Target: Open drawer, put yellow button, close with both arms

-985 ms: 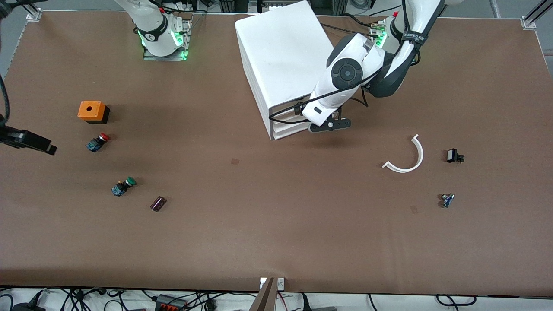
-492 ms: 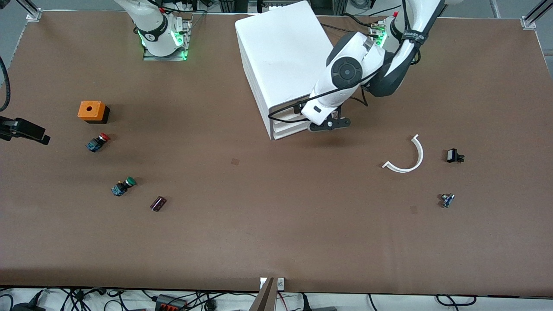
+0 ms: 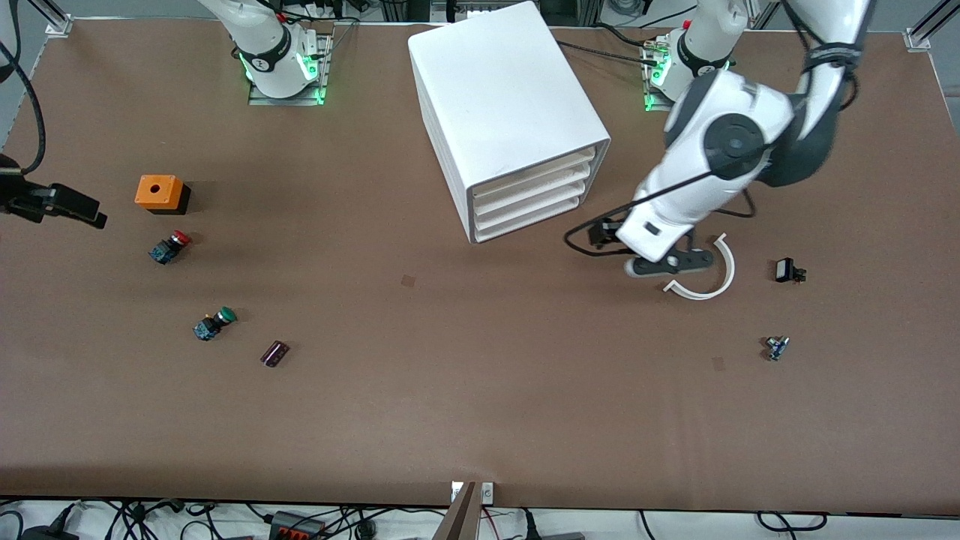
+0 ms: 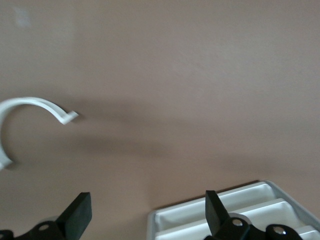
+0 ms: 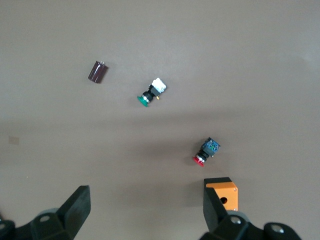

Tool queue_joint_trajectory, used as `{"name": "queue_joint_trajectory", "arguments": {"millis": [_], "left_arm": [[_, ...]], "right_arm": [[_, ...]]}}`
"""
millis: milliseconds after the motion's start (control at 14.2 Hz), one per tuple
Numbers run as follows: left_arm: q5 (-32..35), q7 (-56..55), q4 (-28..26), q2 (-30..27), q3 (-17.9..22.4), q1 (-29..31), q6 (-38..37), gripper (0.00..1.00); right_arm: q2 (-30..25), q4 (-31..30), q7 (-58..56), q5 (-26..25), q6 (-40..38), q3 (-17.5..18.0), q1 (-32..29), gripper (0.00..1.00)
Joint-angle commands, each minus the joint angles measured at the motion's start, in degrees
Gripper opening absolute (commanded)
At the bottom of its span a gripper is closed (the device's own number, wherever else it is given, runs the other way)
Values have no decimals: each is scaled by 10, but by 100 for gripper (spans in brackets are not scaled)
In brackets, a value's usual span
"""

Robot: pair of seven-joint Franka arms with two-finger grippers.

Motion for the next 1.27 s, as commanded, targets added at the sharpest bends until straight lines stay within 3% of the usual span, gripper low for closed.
{"name": "queue_joint_trajectory", "arguments": {"millis": [0, 211, 352, 492, 704, 844, 1196], "left_arm": [[11, 115, 67, -5, -5, 69, -87, 100], [25, 199, 130, -11, -4, 122, -172, 100], [23, 278, 131, -53, 37, 131, -191, 100], [22, 351, 111, -102, 80, 124, -195, 100], [22, 360, 16, -168, 158, 80, -153, 100], [24, 368, -23, -187, 163, 80, -101, 100], [25, 369, -14, -181, 160, 85, -114, 100]], "right_arm": [[-55, -70, -8, -9, 24, 4, -1, 100], [-59, -72, -13, -9, 21, 4, -1, 100], [-57, -72, -16, -9, 17, 4, -3, 100], [-58, -72, -16, -9, 16, 4, -1, 100], [-57, -71, -16, -9, 21, 4, -1, 100], [-57, -71, -16, -9, 21, 4, -1, 100], [-57, -68, -16, -9, 21, 4, 3, 100]]}}
